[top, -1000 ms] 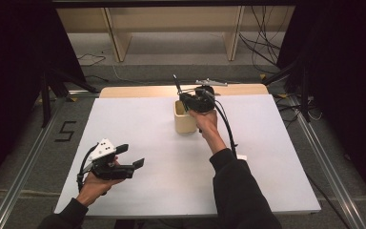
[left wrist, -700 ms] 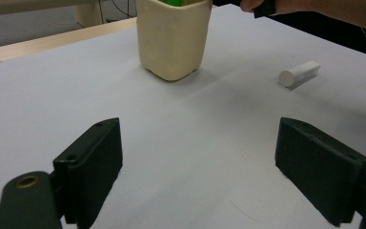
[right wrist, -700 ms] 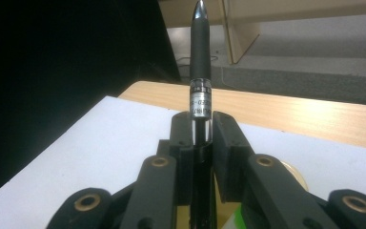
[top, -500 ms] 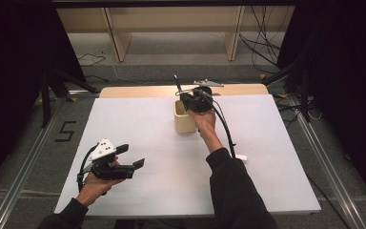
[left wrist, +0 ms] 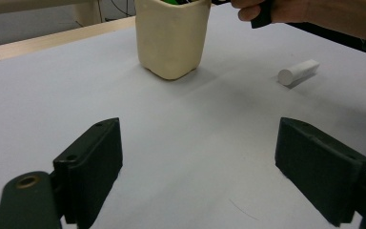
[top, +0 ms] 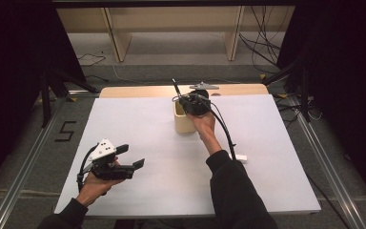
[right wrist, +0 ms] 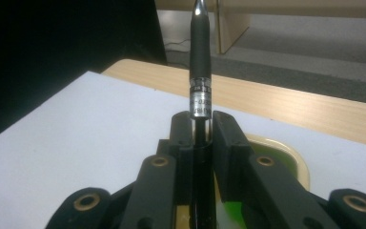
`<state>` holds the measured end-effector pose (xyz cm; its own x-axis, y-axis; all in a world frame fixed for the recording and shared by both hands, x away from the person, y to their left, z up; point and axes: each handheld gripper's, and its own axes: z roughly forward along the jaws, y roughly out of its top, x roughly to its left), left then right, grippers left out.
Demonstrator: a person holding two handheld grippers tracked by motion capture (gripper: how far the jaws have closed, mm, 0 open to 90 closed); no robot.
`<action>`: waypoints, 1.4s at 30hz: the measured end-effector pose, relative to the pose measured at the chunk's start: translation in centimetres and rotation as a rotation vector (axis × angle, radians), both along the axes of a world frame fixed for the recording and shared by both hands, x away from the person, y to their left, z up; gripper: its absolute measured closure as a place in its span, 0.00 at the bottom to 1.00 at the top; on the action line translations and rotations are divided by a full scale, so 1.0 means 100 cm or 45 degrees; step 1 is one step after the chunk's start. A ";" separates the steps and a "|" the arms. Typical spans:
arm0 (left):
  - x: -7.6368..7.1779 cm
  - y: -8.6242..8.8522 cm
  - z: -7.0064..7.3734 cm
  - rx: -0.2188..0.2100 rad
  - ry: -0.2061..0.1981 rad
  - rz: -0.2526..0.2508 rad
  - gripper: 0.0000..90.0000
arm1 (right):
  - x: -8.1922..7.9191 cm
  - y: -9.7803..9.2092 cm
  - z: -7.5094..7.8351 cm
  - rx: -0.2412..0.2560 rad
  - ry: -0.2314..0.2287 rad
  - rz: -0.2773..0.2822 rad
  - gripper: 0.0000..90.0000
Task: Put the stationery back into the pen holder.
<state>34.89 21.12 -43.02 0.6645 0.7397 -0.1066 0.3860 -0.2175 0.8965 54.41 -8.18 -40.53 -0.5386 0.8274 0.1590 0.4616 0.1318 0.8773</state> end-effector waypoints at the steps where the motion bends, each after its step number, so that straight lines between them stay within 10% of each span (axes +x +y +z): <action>1: 0.000 0.000 0.000 0.000 -0.001 0.000 0.18 | 0.000 0.000 0.000 -0.016 -0.001 -0.003 0.89; 12: 0.000 0.000 0.000 0.003 0.001 -0.003 0.17 | -0.002 0.001 -0.002 -0.166 0.018 0.029 0.87; 27: 0.000 0.000 0.000 0.000 0.003 0.004 0.17 | -0.025 -0.033 0.027 -0.055 0.043 0.138 0.46; 42: 0.000 0.001 0.001 -0.003 0.002 0.012 0.17 | -0.054 -0.086 0.026 -0.167 0.121 0.230 0.33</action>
